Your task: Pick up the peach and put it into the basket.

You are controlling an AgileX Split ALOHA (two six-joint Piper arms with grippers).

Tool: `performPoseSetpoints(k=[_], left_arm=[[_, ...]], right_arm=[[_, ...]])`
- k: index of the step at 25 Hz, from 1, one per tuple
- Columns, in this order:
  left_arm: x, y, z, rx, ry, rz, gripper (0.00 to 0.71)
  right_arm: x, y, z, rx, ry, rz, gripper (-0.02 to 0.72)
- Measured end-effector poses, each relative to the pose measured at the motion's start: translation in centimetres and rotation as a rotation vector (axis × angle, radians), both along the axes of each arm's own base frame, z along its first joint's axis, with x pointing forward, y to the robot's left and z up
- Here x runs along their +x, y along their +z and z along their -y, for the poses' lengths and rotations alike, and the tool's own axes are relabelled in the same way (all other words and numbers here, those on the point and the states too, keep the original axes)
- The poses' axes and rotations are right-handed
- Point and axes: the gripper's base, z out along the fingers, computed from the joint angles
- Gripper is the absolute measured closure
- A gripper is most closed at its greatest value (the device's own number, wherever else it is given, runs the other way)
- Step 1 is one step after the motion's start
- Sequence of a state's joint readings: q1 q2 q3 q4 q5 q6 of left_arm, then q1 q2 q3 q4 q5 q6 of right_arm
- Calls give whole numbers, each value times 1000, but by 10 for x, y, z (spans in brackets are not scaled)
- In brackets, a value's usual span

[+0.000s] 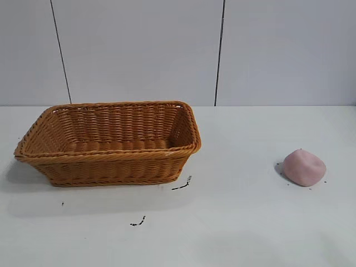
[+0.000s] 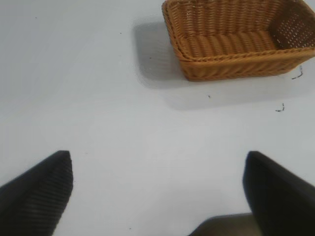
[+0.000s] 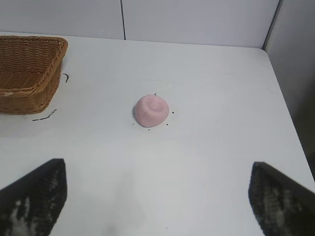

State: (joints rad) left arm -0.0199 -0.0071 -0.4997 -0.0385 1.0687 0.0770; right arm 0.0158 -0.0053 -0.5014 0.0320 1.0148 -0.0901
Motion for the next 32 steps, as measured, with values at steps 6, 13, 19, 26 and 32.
performPoseSetpoints(k=[6,13,19,26,32], left_arm=[[0,0,0,0,0,0,18],[0,0,0,0,0,0,18],[0,0,0,0,0,0,18],[0,0,0,0,0,0,18],[0,0,0,0,0,0,18]], right_arm=[[0,0,0,0,0,0,14],[10,0,0,-1,0,-64,14],[65,3,-1,-6,0,-361,14],[156,12,-2,-9,-2,-605,14],[244,1,-4,-15,1,-768,14]])
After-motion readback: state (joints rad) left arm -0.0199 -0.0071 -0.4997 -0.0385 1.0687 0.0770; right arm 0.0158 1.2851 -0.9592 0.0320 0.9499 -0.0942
